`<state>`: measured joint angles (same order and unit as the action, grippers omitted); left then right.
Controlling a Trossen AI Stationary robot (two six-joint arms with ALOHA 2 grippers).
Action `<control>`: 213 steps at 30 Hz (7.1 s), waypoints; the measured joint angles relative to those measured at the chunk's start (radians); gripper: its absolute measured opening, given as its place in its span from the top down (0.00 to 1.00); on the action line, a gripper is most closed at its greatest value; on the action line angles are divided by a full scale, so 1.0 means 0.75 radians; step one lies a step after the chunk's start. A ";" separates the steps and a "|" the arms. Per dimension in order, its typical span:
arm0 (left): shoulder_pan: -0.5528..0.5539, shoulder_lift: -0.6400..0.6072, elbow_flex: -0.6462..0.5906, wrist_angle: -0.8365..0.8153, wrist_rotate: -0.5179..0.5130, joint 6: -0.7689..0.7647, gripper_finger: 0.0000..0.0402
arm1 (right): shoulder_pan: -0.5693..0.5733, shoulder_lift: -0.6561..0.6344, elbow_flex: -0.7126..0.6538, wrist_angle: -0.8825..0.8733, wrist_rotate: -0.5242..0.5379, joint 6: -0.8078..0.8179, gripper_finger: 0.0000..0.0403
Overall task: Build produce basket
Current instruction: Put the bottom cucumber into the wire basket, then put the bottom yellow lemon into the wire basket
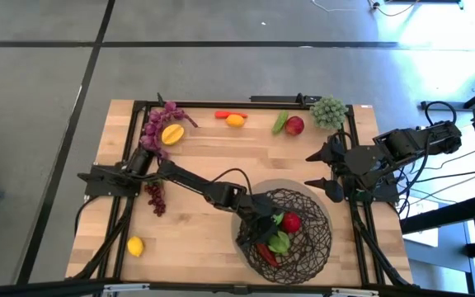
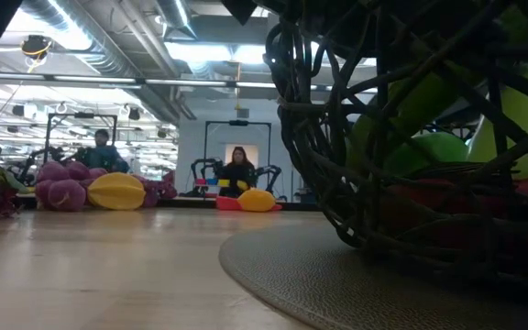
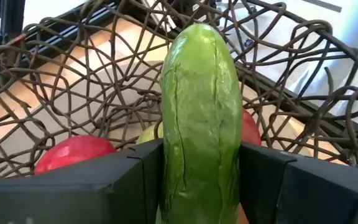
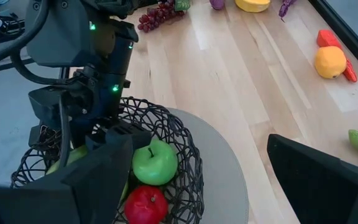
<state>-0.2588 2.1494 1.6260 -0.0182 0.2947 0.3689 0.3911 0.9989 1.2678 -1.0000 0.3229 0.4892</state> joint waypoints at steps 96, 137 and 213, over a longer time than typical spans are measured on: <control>0.036 -0.002 0.000 -0.034 0.224 0.009 0.49 | 0.000 0.001 0.000 0.001 -0.491 -0.171 0.09; 0.114 -0.465 -0.001 -0.447 -0.376 -0.410 0.42 | 0.000 0.002 0.000 0.025 -0.491 -0.171 0.09; -0.905 -0.613 -0.169 -1.998 -0.438 -3.649 0.42 | -0.341 0.223 0.000 0.532 -0.645 -0.638 0.09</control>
<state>-0.9379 1.6899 1.4997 -1.5163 -0.0337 -2.3681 0.1353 1.1660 1.2678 -0.6009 -0.1608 0.0107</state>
